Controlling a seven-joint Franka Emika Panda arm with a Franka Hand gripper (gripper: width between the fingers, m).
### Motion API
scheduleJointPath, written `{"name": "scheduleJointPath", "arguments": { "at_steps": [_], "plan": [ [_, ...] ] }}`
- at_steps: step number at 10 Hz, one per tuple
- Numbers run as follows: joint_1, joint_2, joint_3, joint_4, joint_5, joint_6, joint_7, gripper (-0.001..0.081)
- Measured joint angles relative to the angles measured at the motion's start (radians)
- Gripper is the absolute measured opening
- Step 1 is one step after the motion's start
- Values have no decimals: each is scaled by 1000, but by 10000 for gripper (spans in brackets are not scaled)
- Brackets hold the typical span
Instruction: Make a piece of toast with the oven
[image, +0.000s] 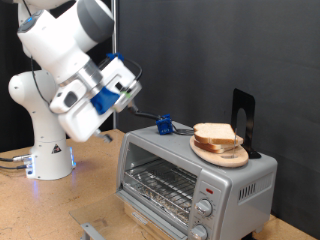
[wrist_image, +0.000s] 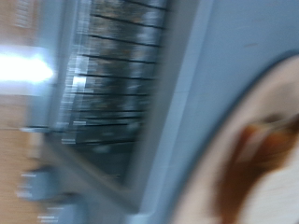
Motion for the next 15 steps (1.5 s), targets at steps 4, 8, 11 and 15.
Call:
{"name": "scheduleJointPath", "arguments": {
  "at_steps": [4,8,11,15],
  "plan": [
    [48,-41,73,86,-213,-218,-127,809],
    [54,-76,128,82,-253,-199,-123,809],
    [91,-145,196,43,-256,-141,-207,809],
    [88,-309,347,-123,-262,79,-17,809]
  ]
}}
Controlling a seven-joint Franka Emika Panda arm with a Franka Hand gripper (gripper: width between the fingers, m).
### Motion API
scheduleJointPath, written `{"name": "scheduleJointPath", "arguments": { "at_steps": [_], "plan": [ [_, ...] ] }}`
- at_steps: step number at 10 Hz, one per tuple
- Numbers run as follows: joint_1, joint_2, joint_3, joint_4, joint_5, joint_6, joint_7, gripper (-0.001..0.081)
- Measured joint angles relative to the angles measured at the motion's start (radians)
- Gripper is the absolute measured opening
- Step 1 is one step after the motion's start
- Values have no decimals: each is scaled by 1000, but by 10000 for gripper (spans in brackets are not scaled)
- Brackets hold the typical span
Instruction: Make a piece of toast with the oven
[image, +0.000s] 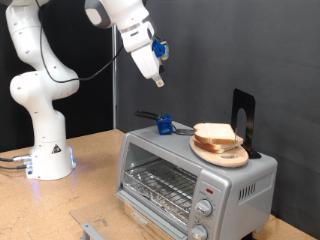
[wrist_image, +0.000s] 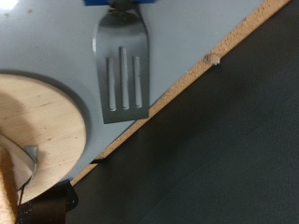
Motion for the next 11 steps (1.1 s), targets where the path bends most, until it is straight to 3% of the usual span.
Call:
{"name": "scheduleJointPath", "arguments": {
  "at_steps": [1,6,11],
  "plan": [
    [-13,-27,15,-28,0,23,29,809],
    [-36,-11,14,-24,-97,-43,13,809],
    [-41,6,24,-65,-100,9,0,809]
  ]
}}
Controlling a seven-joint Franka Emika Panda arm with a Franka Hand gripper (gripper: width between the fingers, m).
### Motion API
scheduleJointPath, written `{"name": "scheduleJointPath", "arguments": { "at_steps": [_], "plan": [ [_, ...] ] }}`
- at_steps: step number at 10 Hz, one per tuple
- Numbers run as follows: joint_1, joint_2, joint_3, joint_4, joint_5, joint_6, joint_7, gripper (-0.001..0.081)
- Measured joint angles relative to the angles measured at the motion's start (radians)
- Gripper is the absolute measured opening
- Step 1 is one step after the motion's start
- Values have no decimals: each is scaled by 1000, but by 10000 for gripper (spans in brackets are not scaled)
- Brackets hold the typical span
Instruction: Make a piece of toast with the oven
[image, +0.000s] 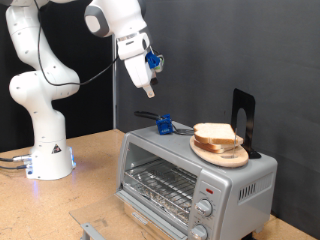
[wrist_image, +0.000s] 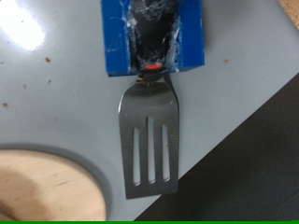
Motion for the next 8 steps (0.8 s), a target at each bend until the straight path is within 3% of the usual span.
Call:
{"name": "scheduleJointPath", "arguments": {
  "at_steps": [8],
  "plan": [
    [2,53,101,-106,-26,193,-2,809]
  ]
}}
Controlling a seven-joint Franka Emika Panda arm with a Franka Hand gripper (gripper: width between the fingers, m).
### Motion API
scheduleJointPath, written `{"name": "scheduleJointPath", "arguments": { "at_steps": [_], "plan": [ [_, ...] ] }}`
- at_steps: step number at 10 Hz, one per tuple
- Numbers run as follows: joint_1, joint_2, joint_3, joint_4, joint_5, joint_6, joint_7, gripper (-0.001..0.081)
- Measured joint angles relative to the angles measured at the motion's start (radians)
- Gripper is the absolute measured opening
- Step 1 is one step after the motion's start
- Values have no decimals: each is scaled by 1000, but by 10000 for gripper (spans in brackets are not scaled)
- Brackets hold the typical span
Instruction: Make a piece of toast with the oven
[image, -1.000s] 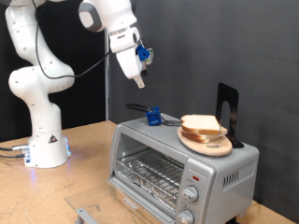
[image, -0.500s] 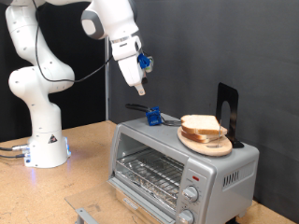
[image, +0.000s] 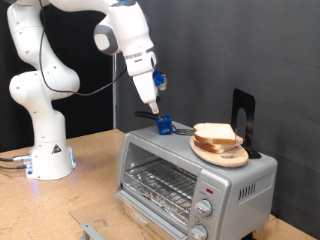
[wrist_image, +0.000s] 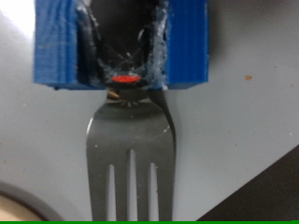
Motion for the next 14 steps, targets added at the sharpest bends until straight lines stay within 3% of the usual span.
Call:
{"name": "scheduleJointPath", "arguments": {
  "at_steps": [6,14],
  "plan": [
    [2,58,33,-20,6,87,1,809],
    [13,105,36,-24,29,133,1,809]
  ]
}}
